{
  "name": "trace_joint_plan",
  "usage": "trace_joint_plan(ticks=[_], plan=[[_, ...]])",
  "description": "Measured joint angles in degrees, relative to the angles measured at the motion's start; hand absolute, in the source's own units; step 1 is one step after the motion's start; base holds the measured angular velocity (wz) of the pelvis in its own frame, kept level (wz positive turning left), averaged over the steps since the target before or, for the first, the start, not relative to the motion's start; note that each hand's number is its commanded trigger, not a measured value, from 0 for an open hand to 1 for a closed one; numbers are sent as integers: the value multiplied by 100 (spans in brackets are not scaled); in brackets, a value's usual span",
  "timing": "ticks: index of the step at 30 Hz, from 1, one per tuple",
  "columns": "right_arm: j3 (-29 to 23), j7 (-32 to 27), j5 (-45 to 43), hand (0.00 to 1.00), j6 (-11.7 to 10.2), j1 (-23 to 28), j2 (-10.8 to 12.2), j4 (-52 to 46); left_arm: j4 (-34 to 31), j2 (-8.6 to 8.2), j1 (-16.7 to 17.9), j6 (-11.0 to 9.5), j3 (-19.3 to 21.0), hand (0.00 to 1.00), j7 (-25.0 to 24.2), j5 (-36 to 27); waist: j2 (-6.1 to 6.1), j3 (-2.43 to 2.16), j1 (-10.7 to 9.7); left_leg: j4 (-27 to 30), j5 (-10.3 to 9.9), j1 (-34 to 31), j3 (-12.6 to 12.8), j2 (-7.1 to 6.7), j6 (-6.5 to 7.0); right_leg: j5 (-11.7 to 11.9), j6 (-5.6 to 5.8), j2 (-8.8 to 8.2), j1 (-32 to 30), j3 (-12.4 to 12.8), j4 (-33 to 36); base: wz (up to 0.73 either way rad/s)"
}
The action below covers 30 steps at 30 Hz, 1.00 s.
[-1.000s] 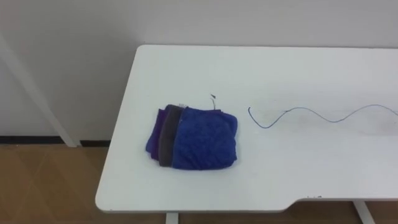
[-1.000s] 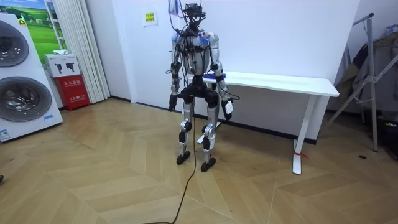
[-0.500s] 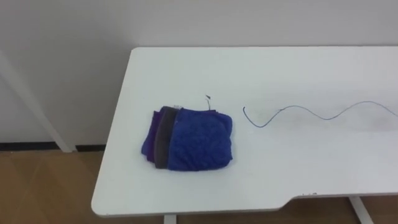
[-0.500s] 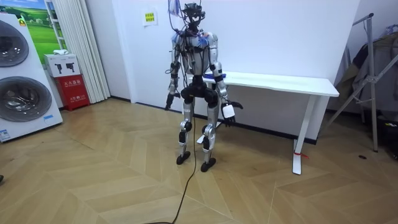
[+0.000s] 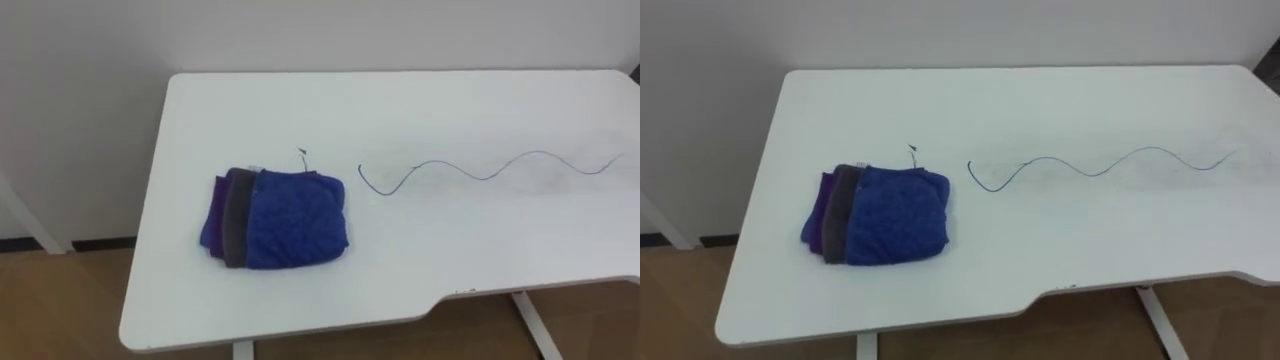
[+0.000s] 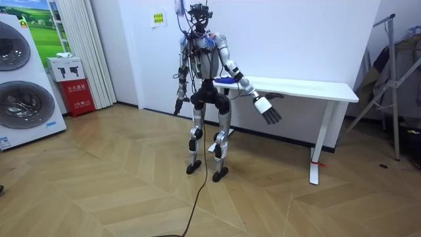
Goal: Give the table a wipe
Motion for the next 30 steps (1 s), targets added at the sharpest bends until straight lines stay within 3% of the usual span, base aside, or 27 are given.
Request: trace_joint_plan(ticks=[5, 9, 13, 19, 25, 30], plan=[[92, -577, -1405, 0, -89, -114, 0, -1591, -3, 9, -14, -31, -14, 0, 5, 62, 28, -12, 71, 4, 1, -28, 20, 2, -1, 1, -1, 4, -39, 8, -6, -2], [601, -844, -2772, 0, -109, -14, 68, -3635, -30, 21, -20, -46, -289, 0, -14, 48, 99, 22, 117, 6, 3, -103, 21, 10, 0, 2, -1, 12, -166, 5, 19, -4], [1054, -855, -4070, 0, -262, -32, 70, -5026, -185, 9, -23, -109, -460, 0, -117, 66, 118, 7, 255, -2, 4, -89, 4, 19, -2, 1, -2, 21, -144, -29, 17, 1], [1667, -707, -4982, 0, -300, -202, 45, -5954, -199, 15, -19, -140, -748, 0, -106, 91, 27, 19, 500, -13, 3, -74, -26, 13, -2, 2, -2, 8, -125, -121, 13, -2], [2293, -430, -5508, 0, -463, -428, -3, -6467, -193, 9, -45, -181, -908, 0, -111, 89, 49, 22, 640, -14, 4, -68, -52, 13, -2, 2, -2, 2, -113, -177, -14, 1], [2718, 13, -5707, 0, -437, -567, -69, -6484, -192, 9, -60, -223, -1061, 0, -199, 90, 67, 31, 685, -18, 4, -86, -149, 16, -2, 4, -2, -6, -75, -319, -39, 12]])
